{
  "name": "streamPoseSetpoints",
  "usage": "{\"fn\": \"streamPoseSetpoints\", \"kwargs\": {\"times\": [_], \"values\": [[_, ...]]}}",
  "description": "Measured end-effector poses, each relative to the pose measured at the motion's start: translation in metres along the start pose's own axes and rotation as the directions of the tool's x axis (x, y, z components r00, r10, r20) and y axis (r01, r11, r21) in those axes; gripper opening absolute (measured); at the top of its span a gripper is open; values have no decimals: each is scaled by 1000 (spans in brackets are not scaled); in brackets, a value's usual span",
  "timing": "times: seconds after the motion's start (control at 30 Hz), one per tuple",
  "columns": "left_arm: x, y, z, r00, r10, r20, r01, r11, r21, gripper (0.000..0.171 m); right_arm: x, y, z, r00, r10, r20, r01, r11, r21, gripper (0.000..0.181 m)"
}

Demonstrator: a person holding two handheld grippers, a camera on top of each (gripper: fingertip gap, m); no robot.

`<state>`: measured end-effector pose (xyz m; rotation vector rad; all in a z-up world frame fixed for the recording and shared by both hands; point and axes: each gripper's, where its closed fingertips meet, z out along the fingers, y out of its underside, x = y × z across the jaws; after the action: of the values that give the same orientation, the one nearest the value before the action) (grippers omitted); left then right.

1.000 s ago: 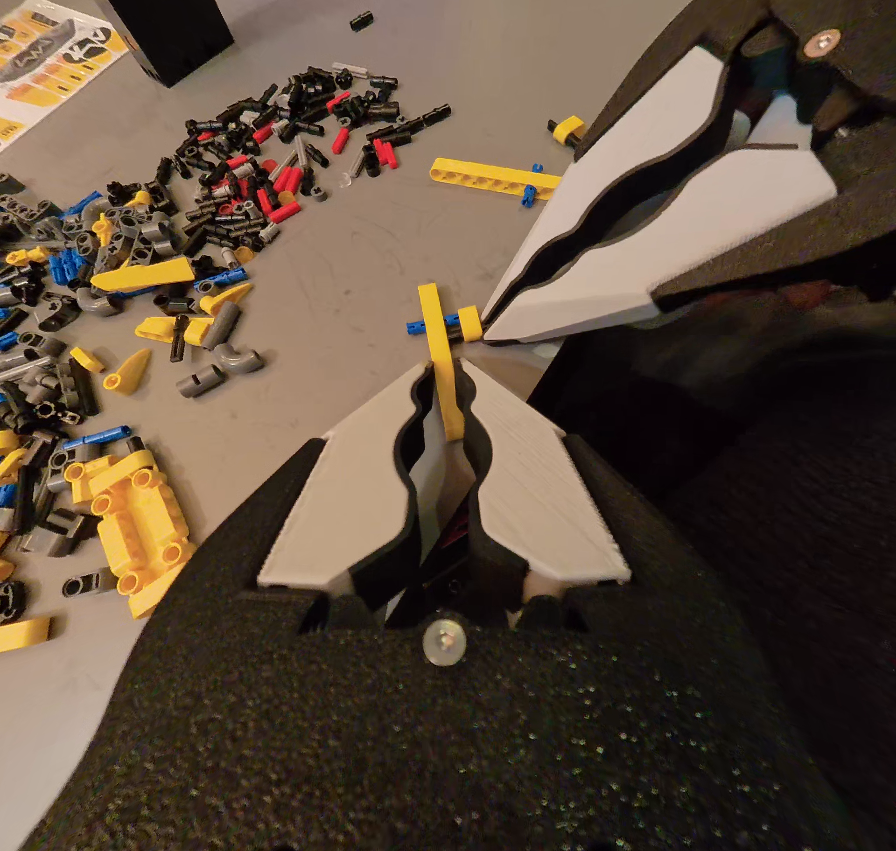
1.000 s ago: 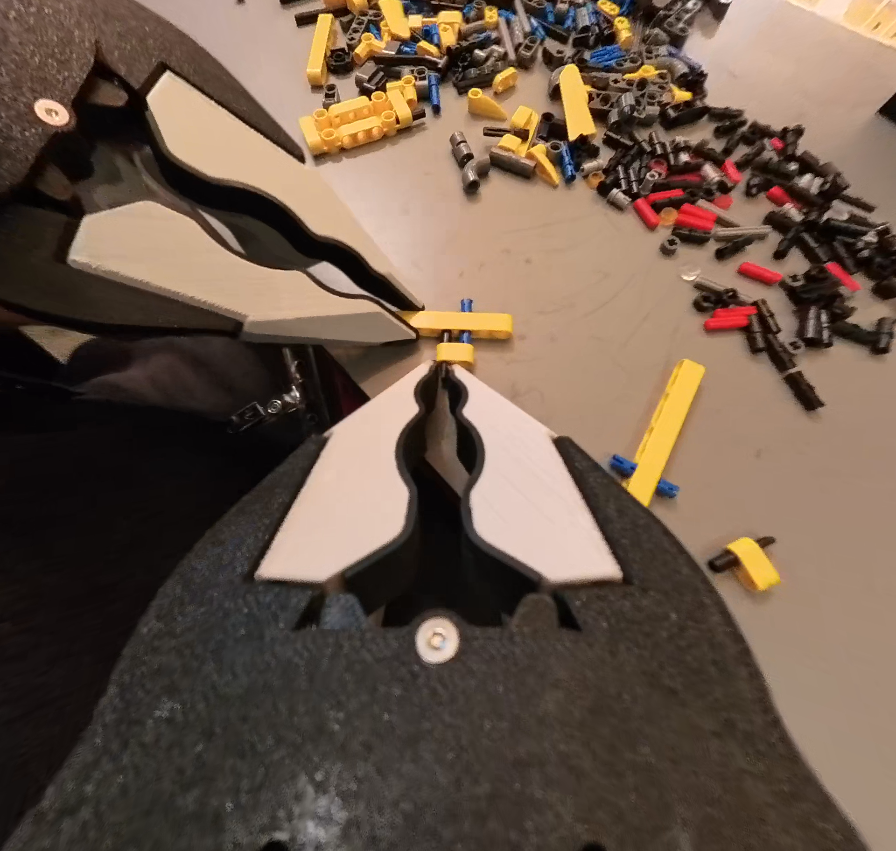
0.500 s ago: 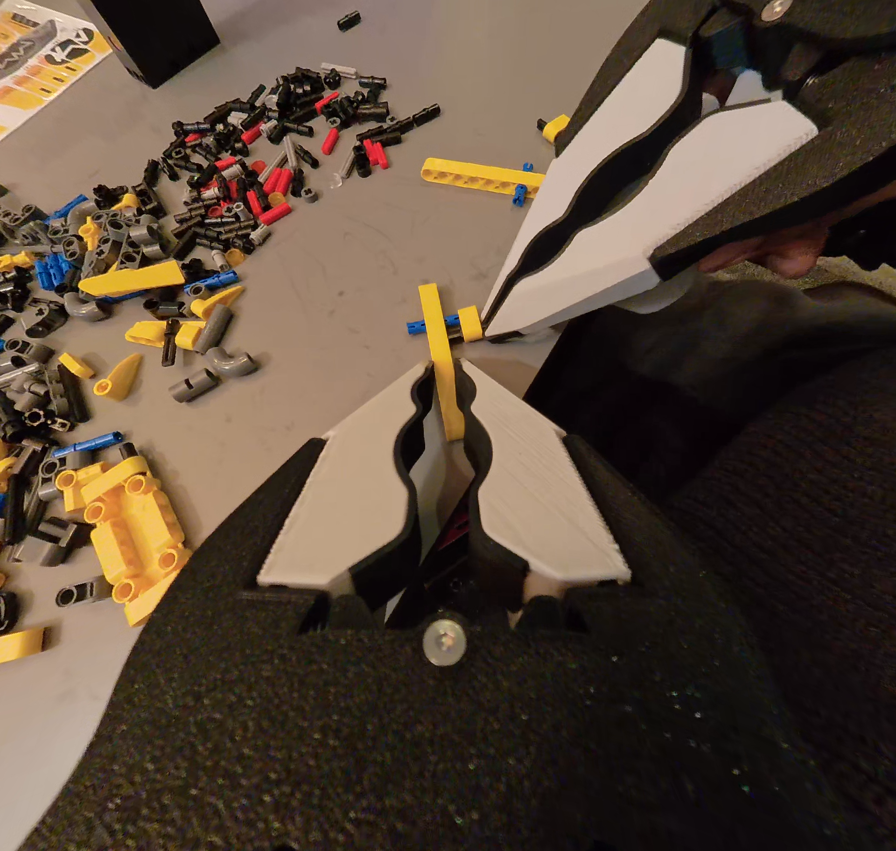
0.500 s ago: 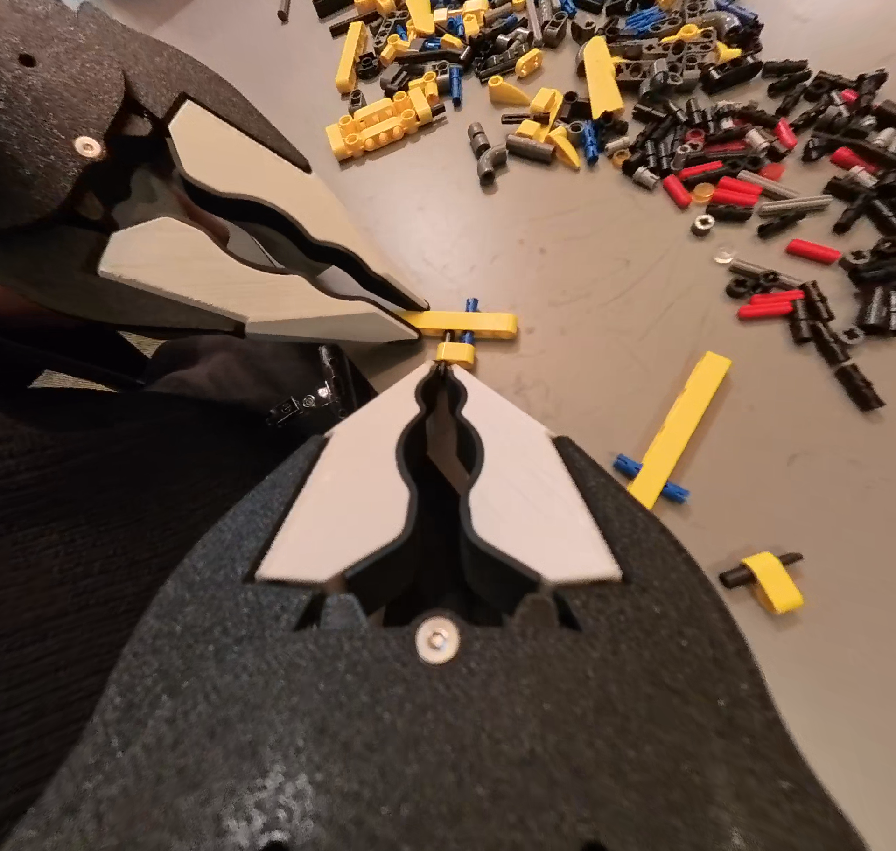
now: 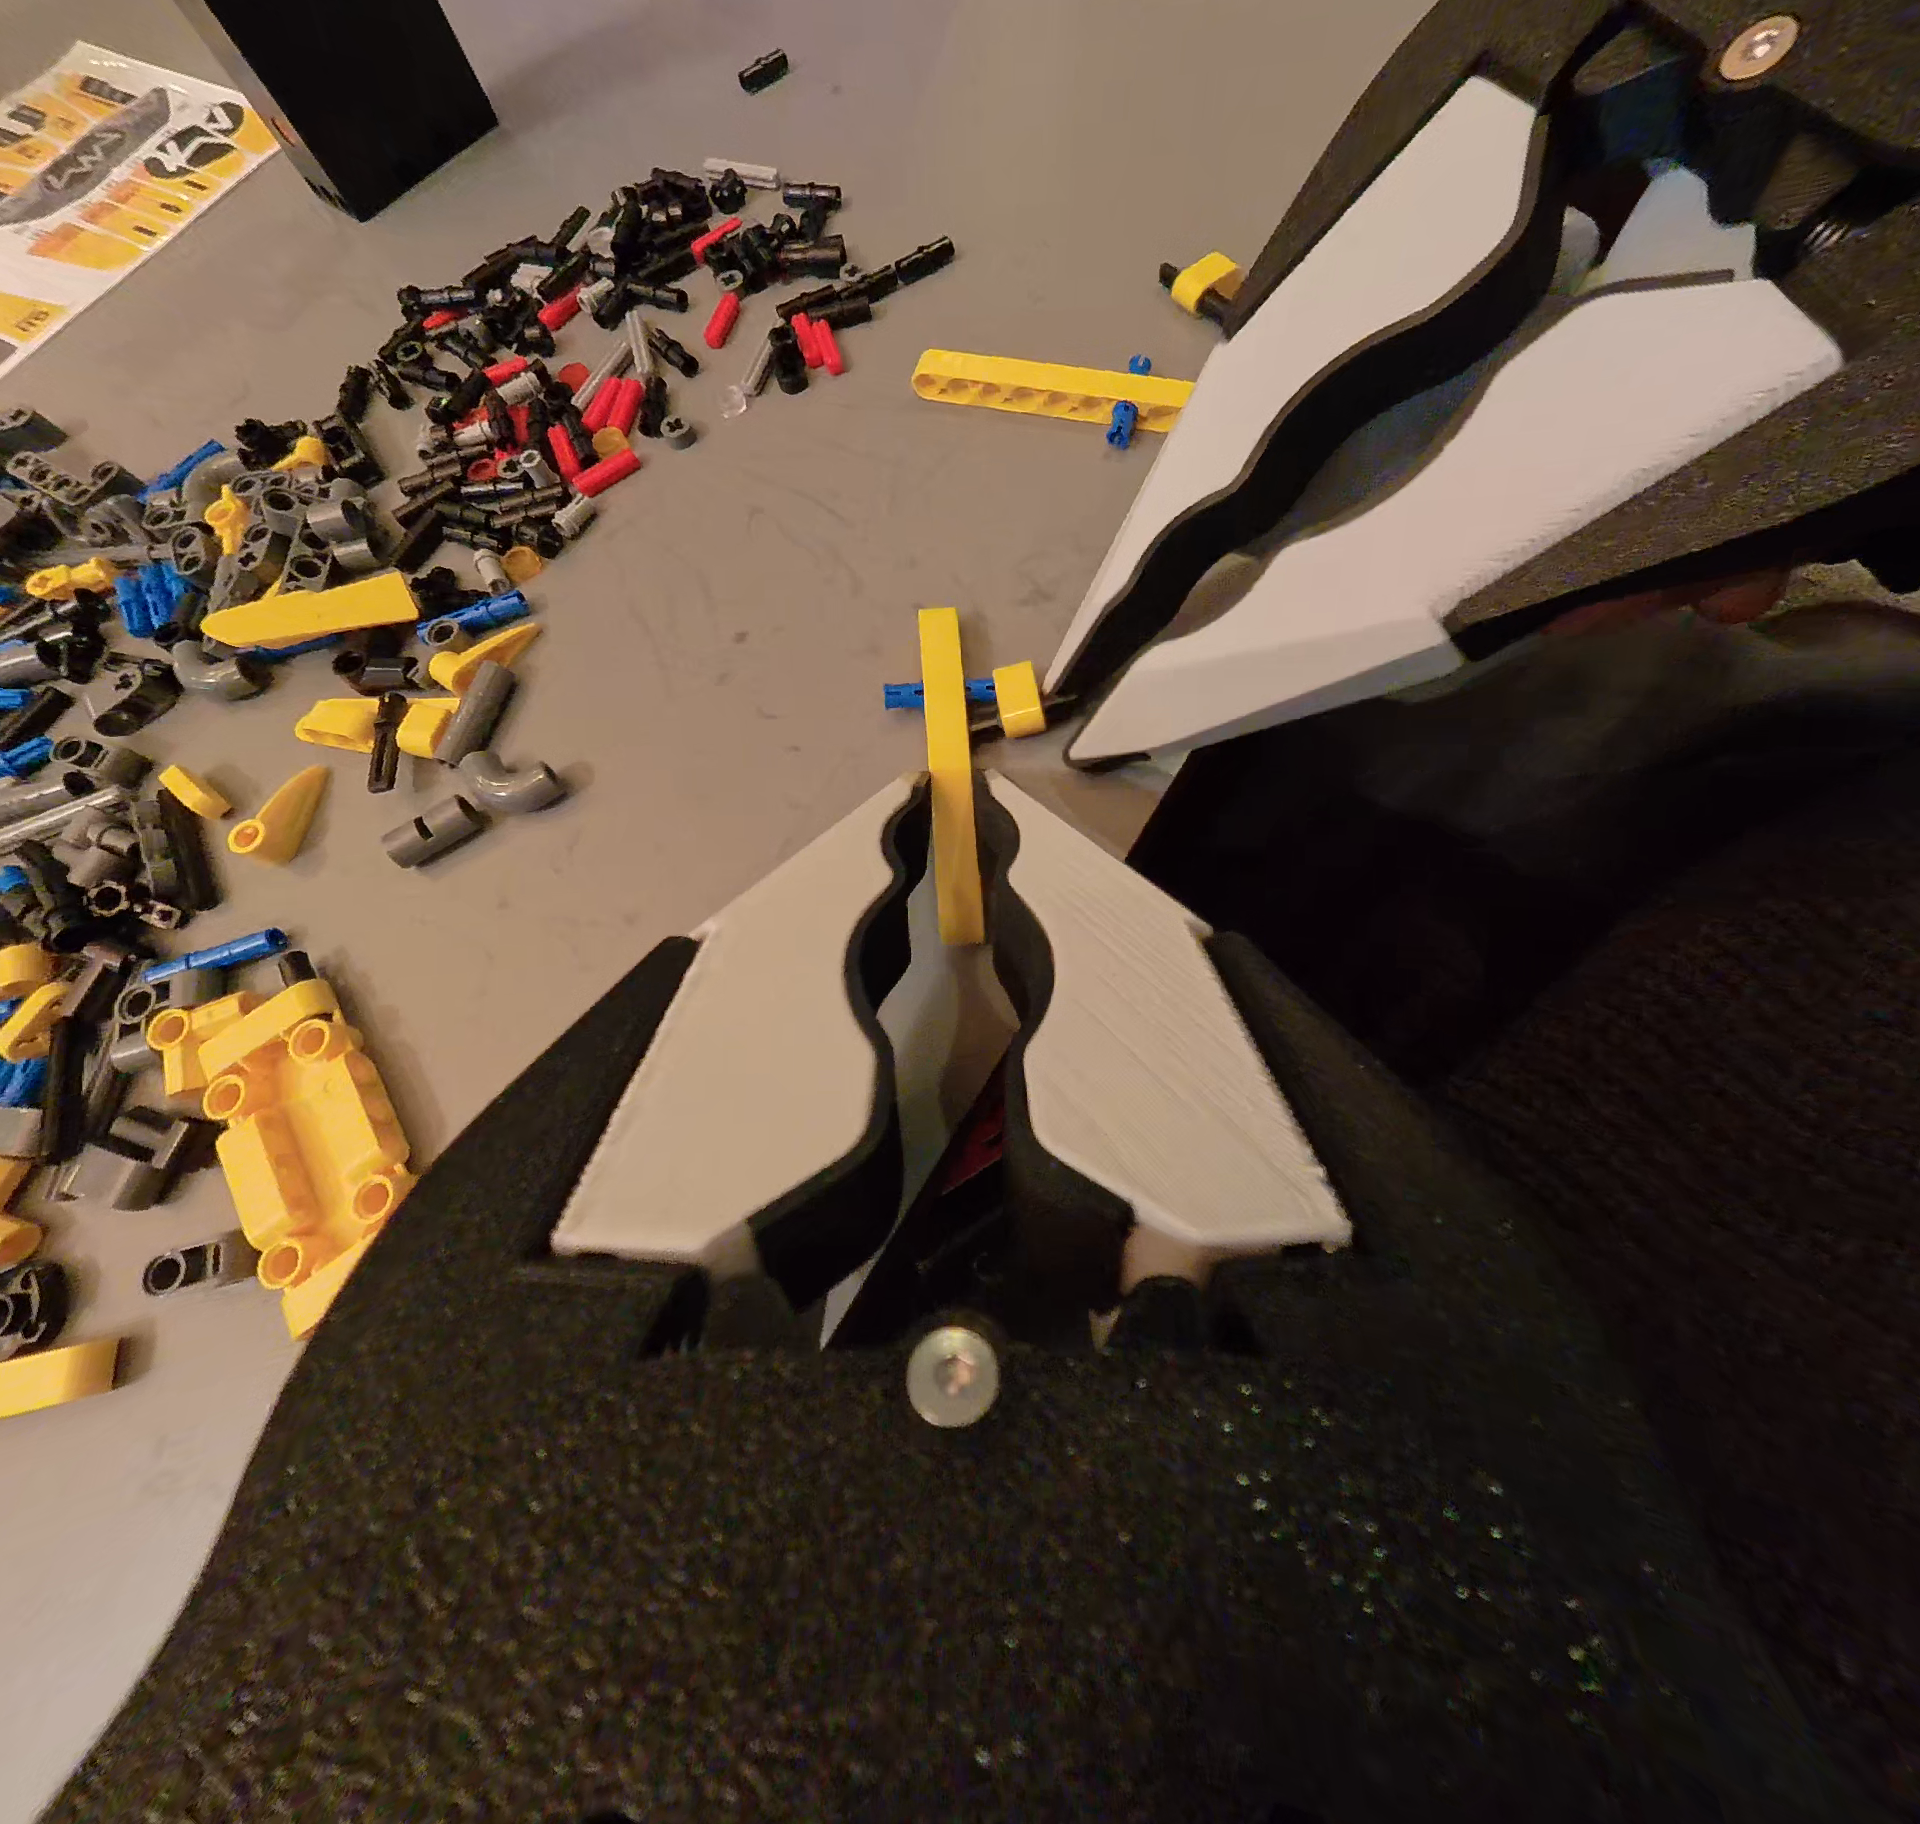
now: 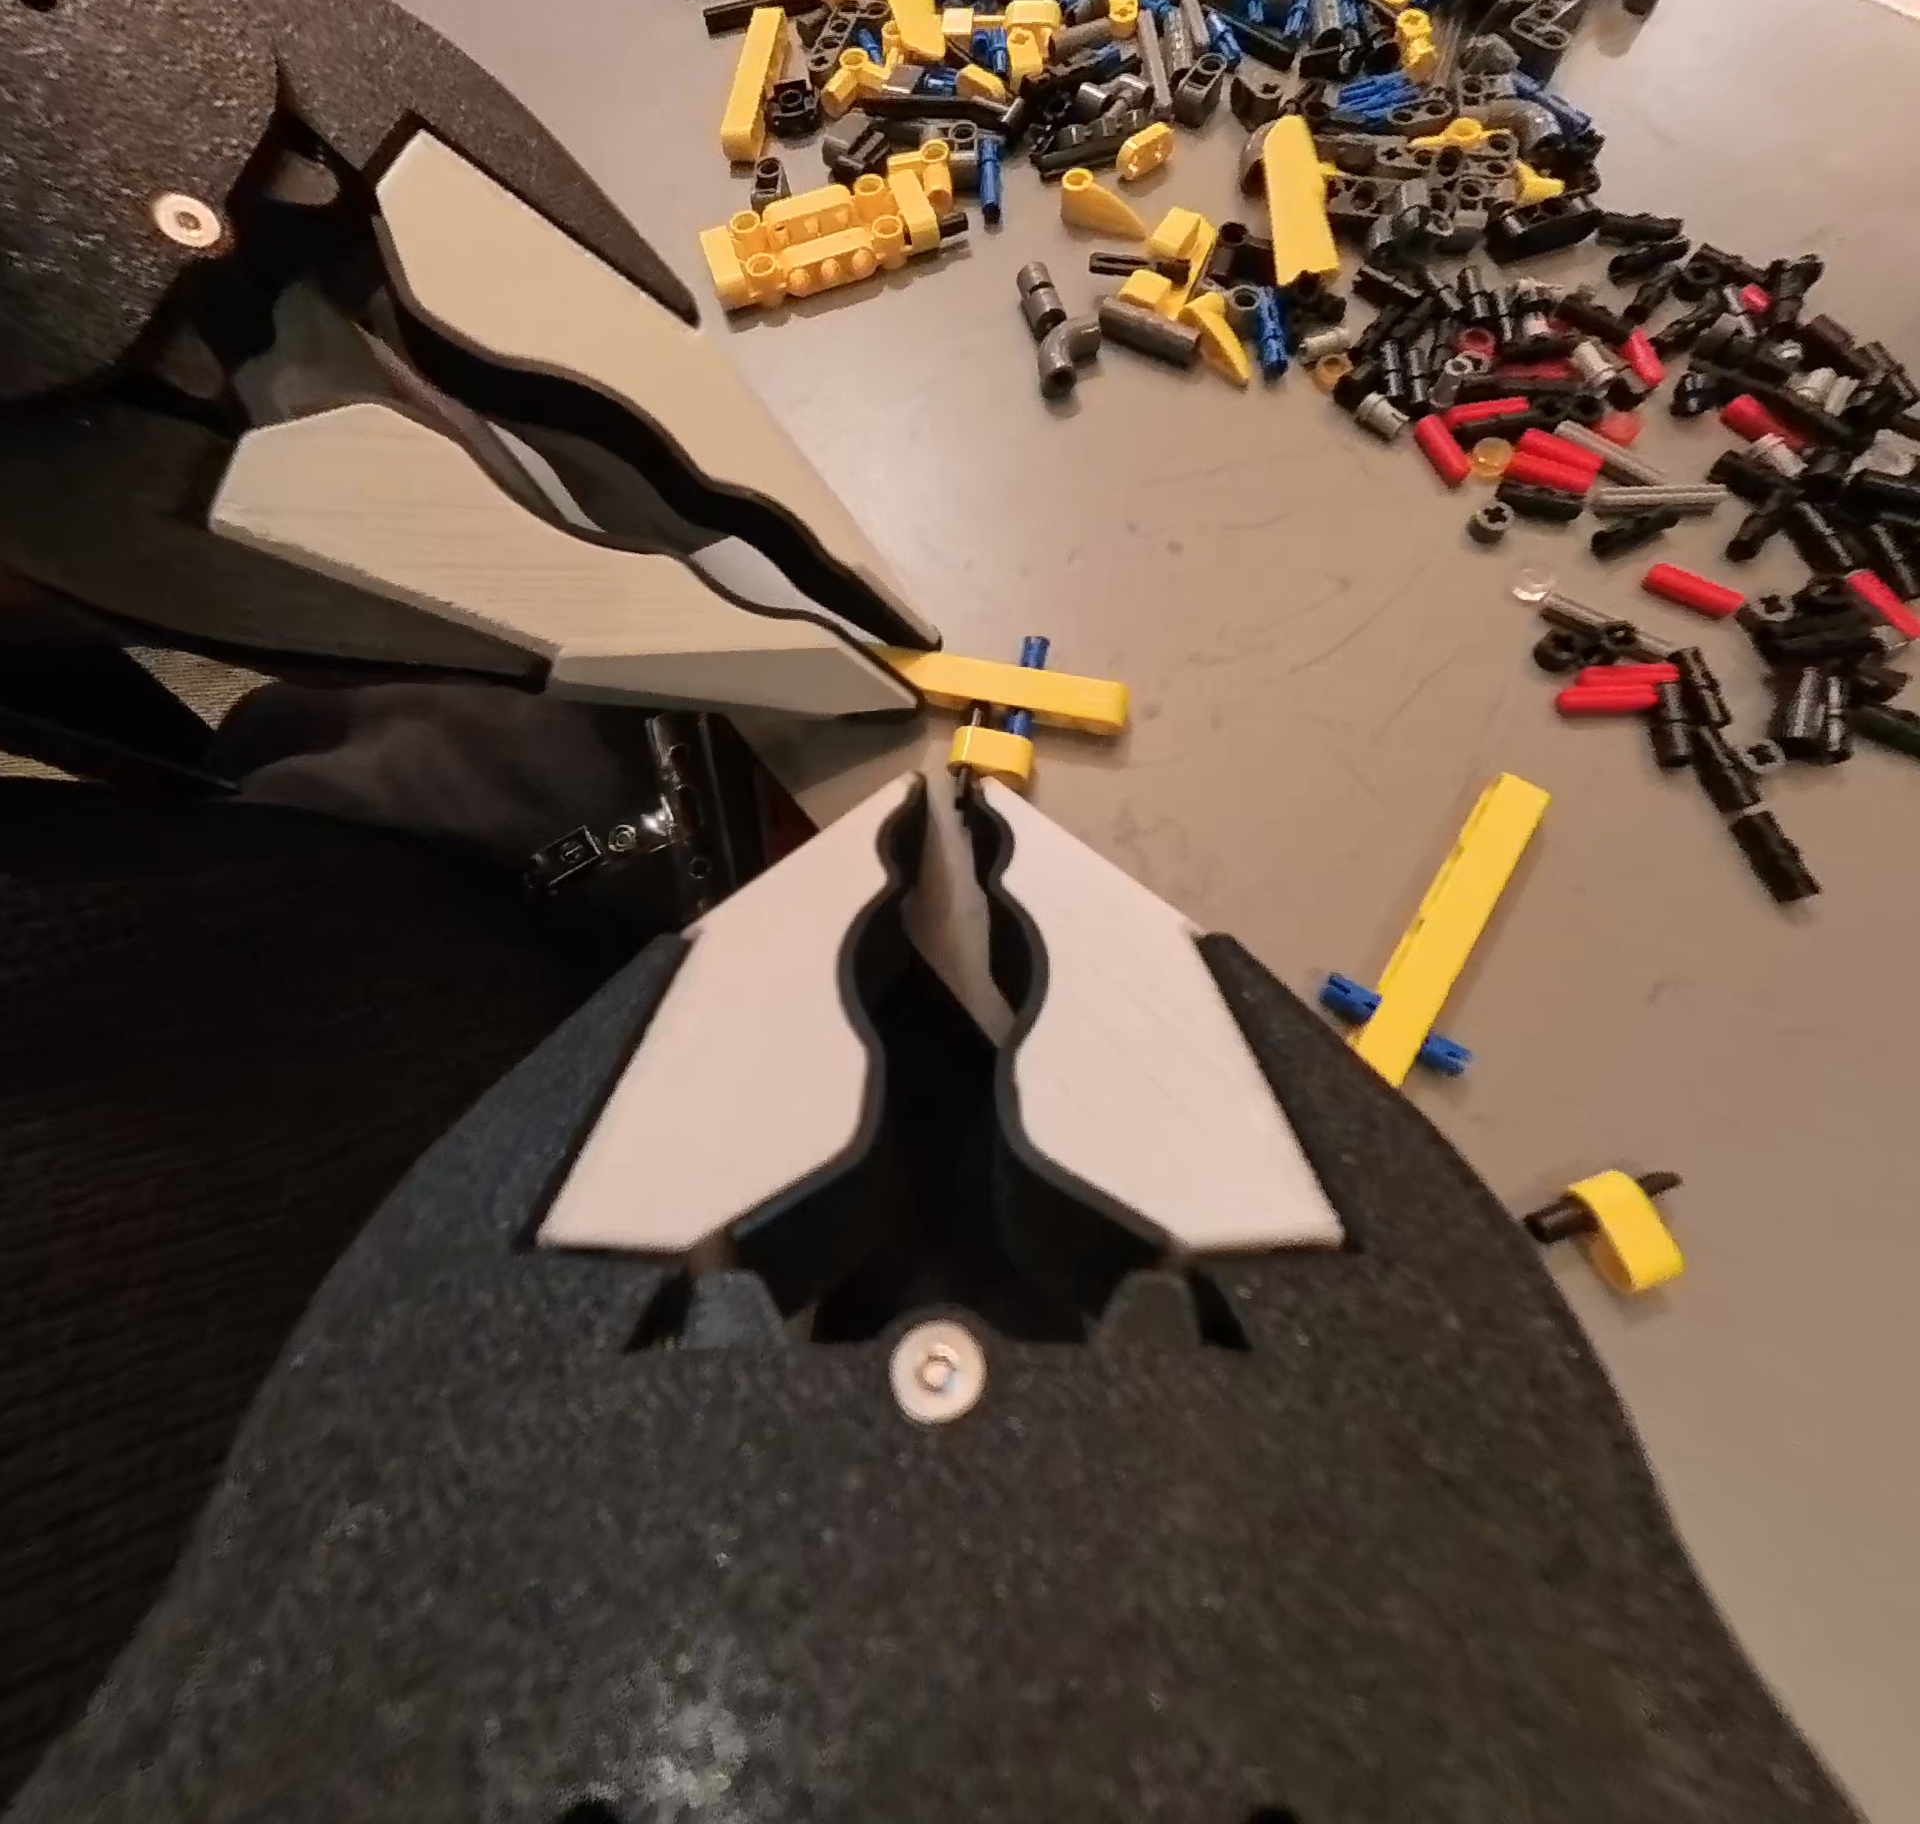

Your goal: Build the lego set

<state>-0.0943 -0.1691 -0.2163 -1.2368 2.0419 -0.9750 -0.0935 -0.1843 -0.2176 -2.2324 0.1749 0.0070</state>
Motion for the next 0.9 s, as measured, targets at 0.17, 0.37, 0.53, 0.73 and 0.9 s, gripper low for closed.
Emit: {"fn": "streamPoseSetpoints", "kwargs": {"times": [0.17, 0.37, 0.53, 0.73, 0.9], "values": [[0, 0, 0, 1000, -9, 1, 9, 1000, -2, 8, 3, 2, -6, 1000, 7, -19, -7, 1000, 8, 13], [0, 0, 0, 1000, -1, 6, 1, 1000, 1, 8, 10, -5, -13, 999, 3, -46, 2, 996, 91, 20], [4, -1, 1, 1000, -17, 6, 17, 1000, -2, 8, 9, -2, -7, 1000, -30, -6, 30, 997, 70, 23], [7, -2, 1, 999, -44, 1, 44, 999, -7, 8, 8, 0, -7, 999, -38, 10, 38, 998, 51, 22], [7, -2, 1, 999, -48, -3, 48, 999, -1, 8, 9, -8, -17, 996, -55, -77, 63, 992, 109, 22]]}}
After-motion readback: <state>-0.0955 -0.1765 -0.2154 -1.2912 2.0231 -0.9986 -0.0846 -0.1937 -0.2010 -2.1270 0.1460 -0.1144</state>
